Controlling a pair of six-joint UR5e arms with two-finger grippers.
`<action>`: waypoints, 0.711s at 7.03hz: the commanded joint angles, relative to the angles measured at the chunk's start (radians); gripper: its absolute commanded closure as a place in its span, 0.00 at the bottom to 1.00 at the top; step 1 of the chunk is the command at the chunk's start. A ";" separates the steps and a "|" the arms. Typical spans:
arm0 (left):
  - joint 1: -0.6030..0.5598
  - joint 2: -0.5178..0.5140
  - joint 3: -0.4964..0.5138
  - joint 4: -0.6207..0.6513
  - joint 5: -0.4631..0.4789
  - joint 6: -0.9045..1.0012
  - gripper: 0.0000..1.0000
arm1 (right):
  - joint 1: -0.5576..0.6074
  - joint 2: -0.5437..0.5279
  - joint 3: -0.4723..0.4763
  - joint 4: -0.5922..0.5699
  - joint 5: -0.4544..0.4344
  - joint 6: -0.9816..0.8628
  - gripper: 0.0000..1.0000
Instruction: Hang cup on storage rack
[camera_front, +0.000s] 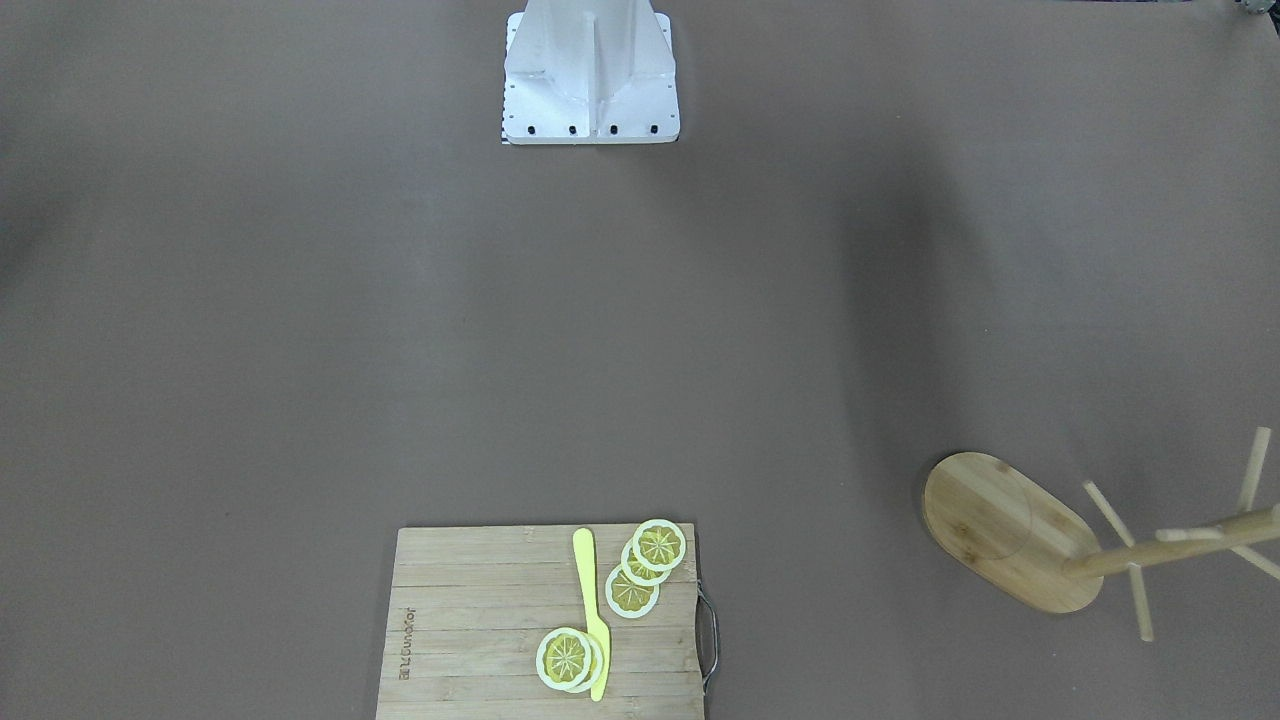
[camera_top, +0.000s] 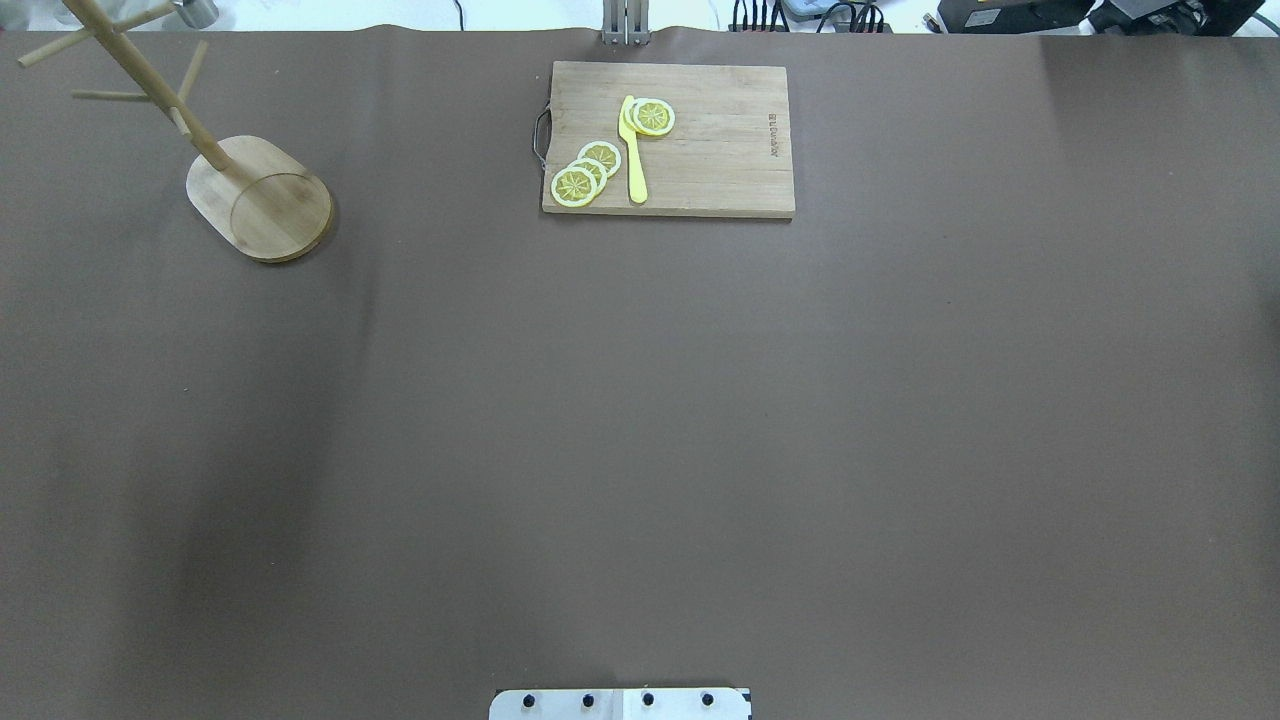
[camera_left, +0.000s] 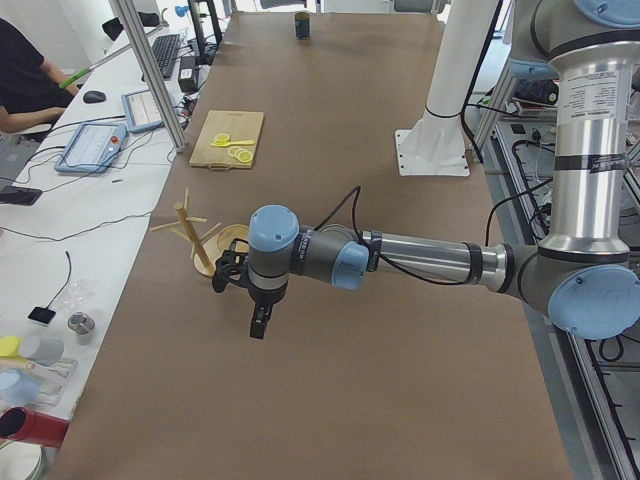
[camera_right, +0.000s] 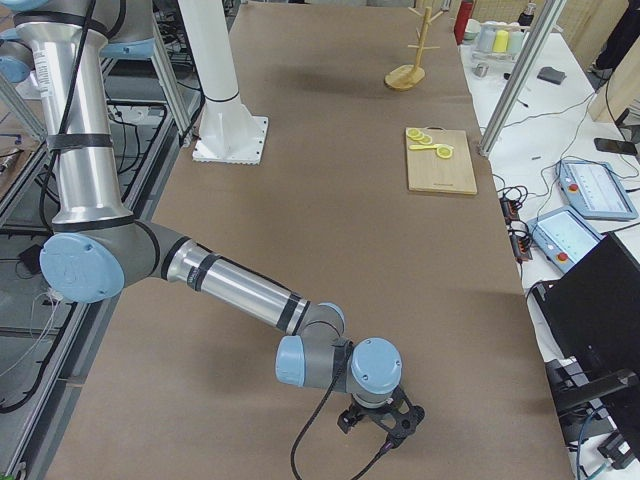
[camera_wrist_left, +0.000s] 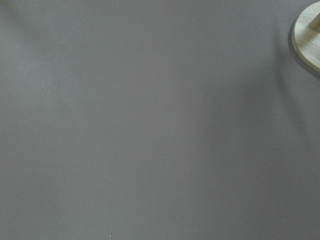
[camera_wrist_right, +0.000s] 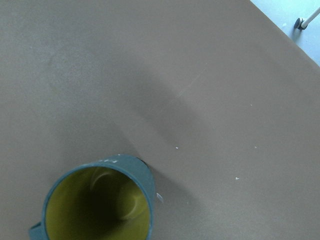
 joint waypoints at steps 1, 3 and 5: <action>0.000 -0.003 0.001 0.000 0.002 0.000 0.02 | -0.039 0.028 -0.024 0.011 -0.005 0.003 0.00; 0.002 -0.003 0.002 0.000 0.002 0.000 0.02 | -0.049 0.040 -0.107 0.085 -0.005 0.000 0.00; 0.000 -0.006 0.002 0.000 0.002 0.000 0.01 | -0.050 0.039 -0.121 0.095 -0.004 0.003 0.01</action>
